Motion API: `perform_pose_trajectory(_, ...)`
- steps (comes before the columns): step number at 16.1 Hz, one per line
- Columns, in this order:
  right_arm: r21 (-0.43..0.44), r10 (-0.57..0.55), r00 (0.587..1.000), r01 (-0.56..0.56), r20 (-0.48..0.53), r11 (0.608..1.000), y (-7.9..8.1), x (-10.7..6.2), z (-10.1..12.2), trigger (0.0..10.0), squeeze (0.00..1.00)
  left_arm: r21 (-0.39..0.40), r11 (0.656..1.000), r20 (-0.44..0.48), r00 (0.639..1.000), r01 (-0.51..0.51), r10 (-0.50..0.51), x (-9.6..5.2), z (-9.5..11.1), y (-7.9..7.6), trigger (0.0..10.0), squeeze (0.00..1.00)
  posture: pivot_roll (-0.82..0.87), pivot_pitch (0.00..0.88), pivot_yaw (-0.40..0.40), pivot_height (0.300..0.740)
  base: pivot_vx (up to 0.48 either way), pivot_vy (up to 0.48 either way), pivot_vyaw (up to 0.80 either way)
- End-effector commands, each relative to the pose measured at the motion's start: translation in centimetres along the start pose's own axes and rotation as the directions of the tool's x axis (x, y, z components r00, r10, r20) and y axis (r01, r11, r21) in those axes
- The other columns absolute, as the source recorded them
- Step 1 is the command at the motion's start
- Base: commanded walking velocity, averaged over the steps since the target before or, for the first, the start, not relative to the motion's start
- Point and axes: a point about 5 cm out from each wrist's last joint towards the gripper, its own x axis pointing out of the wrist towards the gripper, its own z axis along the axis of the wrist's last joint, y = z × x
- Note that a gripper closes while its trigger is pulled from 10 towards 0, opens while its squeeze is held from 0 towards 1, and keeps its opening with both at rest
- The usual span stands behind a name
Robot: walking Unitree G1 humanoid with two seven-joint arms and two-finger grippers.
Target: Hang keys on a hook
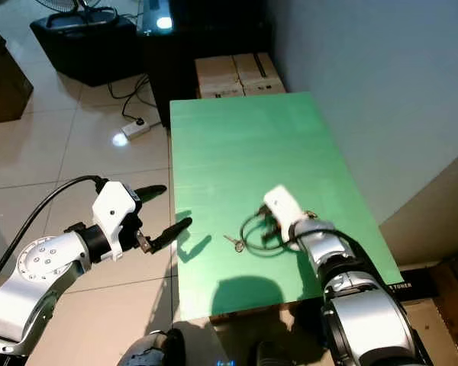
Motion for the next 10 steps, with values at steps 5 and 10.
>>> perform_pose_trajectory(5,0.117,-0.166,0.942,0.138,0.292,0.984,-0.2,-1.7,1.5,0.0,0.00,0.022,0.991,0.039,0.990,-0.133,0.132,-0.6,0.0,1.7,10.0,0.00,-0.03,0.011,-0.002,0.740,0.000,0.000,0.00)
perform_pose_trajectory(10,0.140,-0.386,0.753,0.371,0.533,0.918,1.5,-3.8,3.9,0.0,0.00,0.001,0.969,0.102,0.964,-0.247,0.245,-0.7,0.4,3.2,10.0,0.00,-0.02,0.000,-0.010,0.740,0.000,0.000,0.00)
